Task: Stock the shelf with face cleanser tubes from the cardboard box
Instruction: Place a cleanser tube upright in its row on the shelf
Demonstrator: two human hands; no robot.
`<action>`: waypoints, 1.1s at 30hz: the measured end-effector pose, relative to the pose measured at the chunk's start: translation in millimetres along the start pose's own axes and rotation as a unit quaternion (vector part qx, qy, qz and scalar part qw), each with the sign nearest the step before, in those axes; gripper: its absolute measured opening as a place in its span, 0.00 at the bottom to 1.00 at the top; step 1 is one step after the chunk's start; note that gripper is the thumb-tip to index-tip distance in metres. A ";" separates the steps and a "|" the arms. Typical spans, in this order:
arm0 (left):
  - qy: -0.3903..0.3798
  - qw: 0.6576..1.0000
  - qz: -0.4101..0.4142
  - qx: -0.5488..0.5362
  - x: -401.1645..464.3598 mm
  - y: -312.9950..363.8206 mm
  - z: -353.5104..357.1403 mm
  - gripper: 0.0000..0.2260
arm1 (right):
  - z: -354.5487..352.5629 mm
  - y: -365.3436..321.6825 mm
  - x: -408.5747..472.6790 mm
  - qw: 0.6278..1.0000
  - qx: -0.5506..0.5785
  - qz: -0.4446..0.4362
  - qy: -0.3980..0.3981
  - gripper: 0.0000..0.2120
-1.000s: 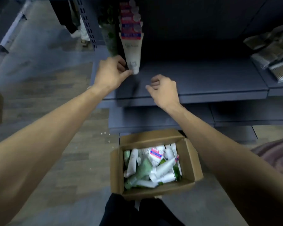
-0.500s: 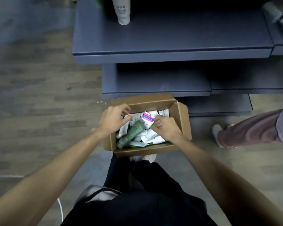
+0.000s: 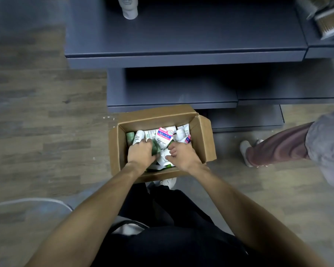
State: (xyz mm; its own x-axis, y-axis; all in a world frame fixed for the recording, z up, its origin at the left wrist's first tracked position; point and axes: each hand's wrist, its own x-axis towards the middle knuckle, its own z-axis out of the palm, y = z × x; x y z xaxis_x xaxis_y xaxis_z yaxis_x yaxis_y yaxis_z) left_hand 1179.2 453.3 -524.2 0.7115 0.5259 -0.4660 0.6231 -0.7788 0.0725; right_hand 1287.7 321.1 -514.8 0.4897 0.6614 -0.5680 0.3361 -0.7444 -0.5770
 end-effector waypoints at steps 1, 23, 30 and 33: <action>0.001 1.000 -0.005 0.010 2.1 3.0 1.0 0.25 | 1.4 1.9 -1.0 1.000 0.005 0.003 -0.001 0.15; 0.070 0.892 0.072 -0.440 15.3 -42.6 -100.4 0.11 | -8.0 -28.9 24.4 0.999 0.049 -0.013 0.007 0.26; 0.121 0.849 0.125 -0.498 11.6 -58.6 -169.4 0.07 | -42.0 -85.2 32.8 0.985 0.107 -0.098 0.091 0.15; 0.153 0.835 0.148 -0.508 6.0 -72.8 -211.3 0.09 | -65.5 -119.9 34.8 0.975 0.126 -0.139 0.120 0.13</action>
State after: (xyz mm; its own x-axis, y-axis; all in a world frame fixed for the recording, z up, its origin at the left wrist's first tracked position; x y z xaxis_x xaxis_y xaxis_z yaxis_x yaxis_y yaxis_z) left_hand 1206.7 585.4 -345.9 0.8358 0.5457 -0.0606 0.2492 -0.2788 0.9275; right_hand 1317.1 427.3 -426.9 0.5918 0.7715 -0.2334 0.2888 -0.4733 -0.8322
